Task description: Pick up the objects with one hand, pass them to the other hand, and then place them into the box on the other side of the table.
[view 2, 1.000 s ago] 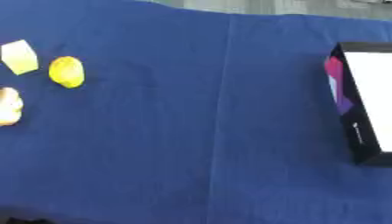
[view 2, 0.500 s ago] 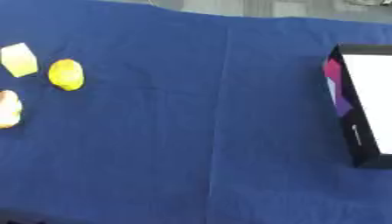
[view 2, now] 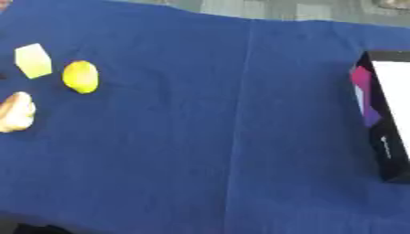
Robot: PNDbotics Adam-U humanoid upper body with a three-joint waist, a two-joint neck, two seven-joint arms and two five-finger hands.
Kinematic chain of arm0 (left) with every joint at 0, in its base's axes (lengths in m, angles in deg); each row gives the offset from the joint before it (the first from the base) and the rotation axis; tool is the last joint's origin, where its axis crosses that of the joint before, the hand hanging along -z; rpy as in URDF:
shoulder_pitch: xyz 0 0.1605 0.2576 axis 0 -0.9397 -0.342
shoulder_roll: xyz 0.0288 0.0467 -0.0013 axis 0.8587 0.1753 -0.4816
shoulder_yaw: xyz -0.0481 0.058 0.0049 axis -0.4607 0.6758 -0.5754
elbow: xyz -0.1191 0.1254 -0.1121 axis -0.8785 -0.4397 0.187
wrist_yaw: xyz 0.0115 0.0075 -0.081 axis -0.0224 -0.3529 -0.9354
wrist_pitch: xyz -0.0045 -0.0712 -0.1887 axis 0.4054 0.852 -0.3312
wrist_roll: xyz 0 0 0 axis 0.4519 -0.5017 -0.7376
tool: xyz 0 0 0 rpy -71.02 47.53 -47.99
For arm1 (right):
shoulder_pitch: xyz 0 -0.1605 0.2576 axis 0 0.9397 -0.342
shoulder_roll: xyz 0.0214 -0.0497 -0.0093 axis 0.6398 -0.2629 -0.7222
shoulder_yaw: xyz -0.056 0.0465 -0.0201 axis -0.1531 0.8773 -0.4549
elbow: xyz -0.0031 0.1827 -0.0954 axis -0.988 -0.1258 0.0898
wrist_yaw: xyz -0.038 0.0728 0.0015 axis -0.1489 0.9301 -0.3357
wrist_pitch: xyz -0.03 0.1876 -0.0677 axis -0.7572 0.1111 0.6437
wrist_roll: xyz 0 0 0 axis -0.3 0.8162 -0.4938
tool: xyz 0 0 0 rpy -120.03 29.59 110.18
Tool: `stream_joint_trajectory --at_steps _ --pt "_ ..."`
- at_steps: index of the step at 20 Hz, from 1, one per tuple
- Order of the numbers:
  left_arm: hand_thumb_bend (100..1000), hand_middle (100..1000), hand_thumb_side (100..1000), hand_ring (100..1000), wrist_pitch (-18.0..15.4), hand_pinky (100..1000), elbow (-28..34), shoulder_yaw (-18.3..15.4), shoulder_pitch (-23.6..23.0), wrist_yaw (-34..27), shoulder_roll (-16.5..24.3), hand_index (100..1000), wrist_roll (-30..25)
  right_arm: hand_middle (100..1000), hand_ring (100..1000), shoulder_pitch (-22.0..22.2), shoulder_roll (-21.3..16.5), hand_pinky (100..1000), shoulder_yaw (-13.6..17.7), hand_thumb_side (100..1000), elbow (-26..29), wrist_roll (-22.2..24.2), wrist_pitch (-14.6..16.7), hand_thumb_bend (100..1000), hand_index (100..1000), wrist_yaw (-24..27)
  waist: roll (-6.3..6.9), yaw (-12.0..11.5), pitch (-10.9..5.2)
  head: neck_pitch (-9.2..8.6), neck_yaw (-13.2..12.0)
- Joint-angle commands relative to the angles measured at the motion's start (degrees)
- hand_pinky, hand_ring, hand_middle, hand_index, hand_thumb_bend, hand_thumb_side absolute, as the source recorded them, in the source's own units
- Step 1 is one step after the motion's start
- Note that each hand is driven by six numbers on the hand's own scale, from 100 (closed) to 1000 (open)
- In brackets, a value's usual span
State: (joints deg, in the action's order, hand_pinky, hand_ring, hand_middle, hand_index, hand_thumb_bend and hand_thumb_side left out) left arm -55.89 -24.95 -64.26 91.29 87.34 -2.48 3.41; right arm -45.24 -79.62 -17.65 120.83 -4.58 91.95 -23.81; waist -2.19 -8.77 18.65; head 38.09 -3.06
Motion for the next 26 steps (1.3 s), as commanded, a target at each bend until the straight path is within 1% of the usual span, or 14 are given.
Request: stream_joint_trajectory --at_steps 1,2,6,14,21,23,26 --pt "723 793 119 832 0.76 895 -0.79 -1.26 1.6 1.89 0.77 854 1.29 1000 1000 -0.36 -0.73 933 0.18 470 1.24 0.29 -0.06 100 1000 -0.36 -0.51 0.12 -0.18 -0.67 -0.81" --pt "719 793 103 832 1.13 894 -1.2 -1.53 1.75 2.39 0.53 853 1.88 1000 1000 -0.43 -0.73 934 0.13 470 1.24 0.35 -0.1 100 1000 -0.37 -0.5 0.16 -0.14 -0.68 -1.0" --pt "700 792 100 828 2.1 895 -2.65 -2.47 2.14 3.58 -0.45 850 4.54 1000 1000 -0.73 -0.78 934 -0.1 470 1.24 0.64 -0.2 100 1000 -0.34 -0.5 0.39 0.04 -0.78 -1.51" --pt "651 784 100 818 2.74 898 -4.53 -3.8 2.53 2.31 -2.36 837 8.14 1000 1000 -1.48 -0.88 934 -0.86 470 1.24 1.56 -0.31 100 1000 -0.58 -0.4 1.35 0.63 -1.21 -2.66" --pt "634 777 100 813 3.75 893 -5.76 -4.32 3.02 3.15 -3.68 827 11.69 1000 1000 -1.75 -0.87 934 -1.21 470 1.24 2.1 -0.14 100 1000 -0.77 -0.36 2.07 1.02 -1.44 -3.44" --pt "613 769 100 809 3.9 888 -6.2 -4.33 3.06 3.48 -3.89 818 11.86 1000 1000 -1.74 -0.79 934 -1.27 470 1.24 2.22 -0.17 100 1000 -0.96 -0.34 2.19 1.06 -1.42 -3.5" --pt "608 770 100 811 4.15 883 -6.71 -4.23 3.24 3.84 -3.88 814 10.7 1000 1000 -1.64 -0.67 935 -1.26 470 1.24 2.25 -0.36 100 1000 -1.21 -0.29 2.23 1.06 -1.24 -3.68"
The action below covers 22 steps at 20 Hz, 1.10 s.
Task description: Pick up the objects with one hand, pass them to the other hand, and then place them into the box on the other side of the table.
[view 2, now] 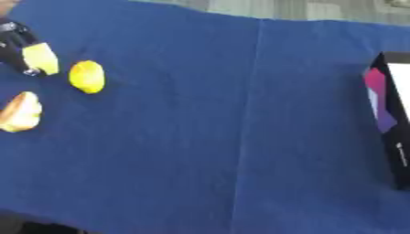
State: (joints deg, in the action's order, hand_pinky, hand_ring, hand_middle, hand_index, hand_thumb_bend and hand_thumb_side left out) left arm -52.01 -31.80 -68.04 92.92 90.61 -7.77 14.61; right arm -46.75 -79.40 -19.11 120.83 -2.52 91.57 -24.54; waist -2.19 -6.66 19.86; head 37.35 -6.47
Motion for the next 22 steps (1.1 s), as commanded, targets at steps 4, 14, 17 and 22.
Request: stream_joint_trajectory --at_steps 4,14,17,22 --pt "615 774 100 814 0.86 884 0.01 -0.58 1.87 0.89 1.75 825 -2.99 1000 1000 0.08 -0.74 935 0.27 470 1.24 0.18 0.04 100 1000 -0.78 -0.2 0.04 -0.22 -0.27 -0.32" --pt "550 750 100 798 1.82 861 -0.04 -0.84 1.76 1.8 1.61 740 -4.09 1000 1000 0.29 -0.44 936 0.29 470 1.24 0.25 -0.03 100 1000 -1.13 -0.15 0.18 -0.26 -0.23 -0.48" --pt "505 727 100 781 1.93 842 -0.14 -0.78 1.84 2.02 1.63 687 -4.4 1000 1000 0.31 -0.47 936 0.3 470 1.24 0.2 0.01 100 1000 -1.14 -0.15 0.16 -0.3 0.04 -0.36" --pt "378 660 100 729 2.11 788 -0.19 -0.72 2.09 1.76 1.71 581 -5.34 1000 1000 0.57 -0.6 936 0.35 474 1.24 0.1 0.12 100 1000 -1.04 -0.16 -0.02 -0.55 0.71 -0.12"
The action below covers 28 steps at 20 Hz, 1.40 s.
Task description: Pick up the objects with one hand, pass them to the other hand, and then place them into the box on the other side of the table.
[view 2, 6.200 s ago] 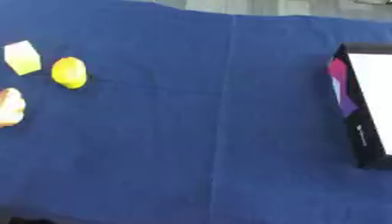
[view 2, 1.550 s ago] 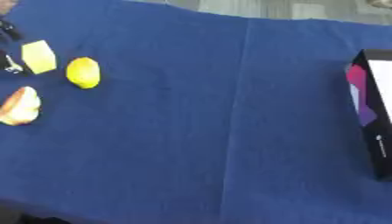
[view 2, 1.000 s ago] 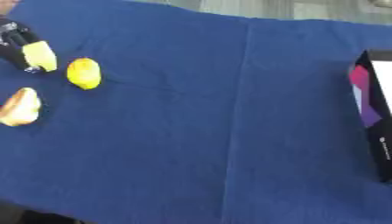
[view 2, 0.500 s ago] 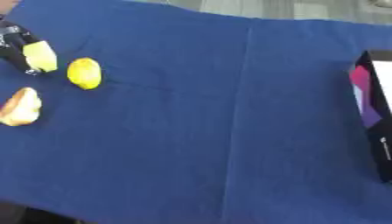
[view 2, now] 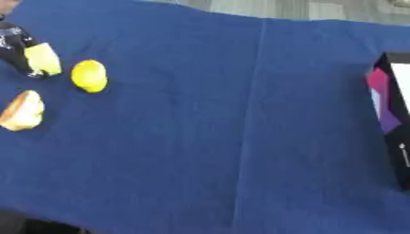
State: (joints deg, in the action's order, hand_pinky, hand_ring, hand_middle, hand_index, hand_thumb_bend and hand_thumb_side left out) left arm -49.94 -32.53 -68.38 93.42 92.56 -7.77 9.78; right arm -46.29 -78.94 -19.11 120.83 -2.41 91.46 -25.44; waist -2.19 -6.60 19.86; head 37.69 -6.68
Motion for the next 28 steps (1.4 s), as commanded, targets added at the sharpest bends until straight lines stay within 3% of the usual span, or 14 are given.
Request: stream_joint_trajectory --at_steps 1,7,11,20,28 --pt "355 653 100 723 -0.03 786 0.71 -0.31 1.64 -0.41 1.78 569 -0.65 1000 1000 0.19 -1.08 936 0.38 470 1.24 -0.03 0.24 100 1000 -0.12 -0.16 -0.16 -0.62 0.44 0.18" --pt "228 613 100 671 -1.27 774 3.85 -0.25 1.63 -3.89 2.23 525 0.66 1000 1000 0.63 -1.35 936 0.54 470 1.24 -0.28 0.55 100 1000 0.22 -0.23 -0.53 -1.1 0.39 1.96" --pt "191 595 100 646 -2.48 768 8.25 0.6 0.77 -8.25 3.23 504 2.8 1000 1000 0.75 -1.64 936 0.61 470 1.24 -0.4 0.65 100 1000 0.64 -0.19 -0.75 -1.35 0.41 3.11" --pt "197 572 100 623 -3.1 755 18.87 3.05 -3.16 -14.86 6.45 482 4.46 1000 1000 1.01 -2.6 936 0.81 470 1.24 -0.82 0.97 100 1000 1.72 -0.04 -1.23 -2.0 -0.04 3.75" --pt "102 558 100 597 -2.69 758 26.19 5.23 -7.09 -20.84 4.83 472 8.34 1000 1000 -1.45 -9.19 930 -1.26 470 1.24 -0.47 4.4 100 1000 7.65 -0.5 -1.26 -3.02 -0.02 4.0"
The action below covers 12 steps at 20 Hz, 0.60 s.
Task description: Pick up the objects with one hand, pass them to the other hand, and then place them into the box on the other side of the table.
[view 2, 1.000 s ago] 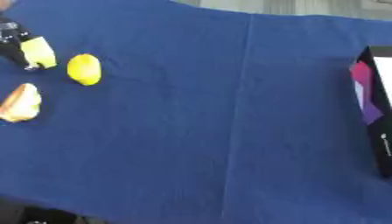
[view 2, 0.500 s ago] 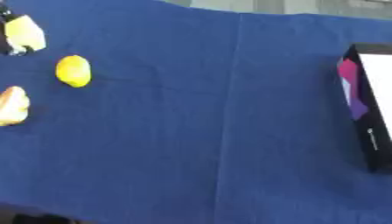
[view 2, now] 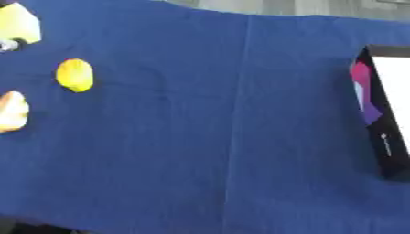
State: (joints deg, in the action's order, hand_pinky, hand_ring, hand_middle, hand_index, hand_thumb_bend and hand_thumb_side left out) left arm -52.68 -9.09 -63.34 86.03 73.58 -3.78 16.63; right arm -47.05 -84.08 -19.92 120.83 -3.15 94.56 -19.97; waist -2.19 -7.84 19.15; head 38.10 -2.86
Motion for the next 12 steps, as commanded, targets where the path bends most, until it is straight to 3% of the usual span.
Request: stream_joint_trajectory --at_steps 1,8,12 --pt "100 556 100 593 0.04 759 3.64 0.36 -0.1 -2.81 0.39 470 2.25 1000 1000 -1.17 -5.17 930 -0.9 470 1.24 0.63 1.66 100 1000 3.02 -0.55 -0.03 -2.43 -0.37 0.24" --pt "100 556 100 588 -0.01 763 8.63 2.78 -2.39 -7.56 -2.29 471 4.8 999 1000 -6.32 -12.96 924 -3.94 470 1.24 3.06 2.52 100 1000 8.27 -0.82 0.11 -3.16 0.14 0.62" --pt "100 554 100 585 -0.48 764 11.11 4.28 -3.09 -8.37 -4.19 469 5.18 1000 1000 -9.77 -16.13 923 -6.01 470 1.24 4.67 1.34 100 1000 9.9 -0.96 0.05 -3.45 0.38 1.18"
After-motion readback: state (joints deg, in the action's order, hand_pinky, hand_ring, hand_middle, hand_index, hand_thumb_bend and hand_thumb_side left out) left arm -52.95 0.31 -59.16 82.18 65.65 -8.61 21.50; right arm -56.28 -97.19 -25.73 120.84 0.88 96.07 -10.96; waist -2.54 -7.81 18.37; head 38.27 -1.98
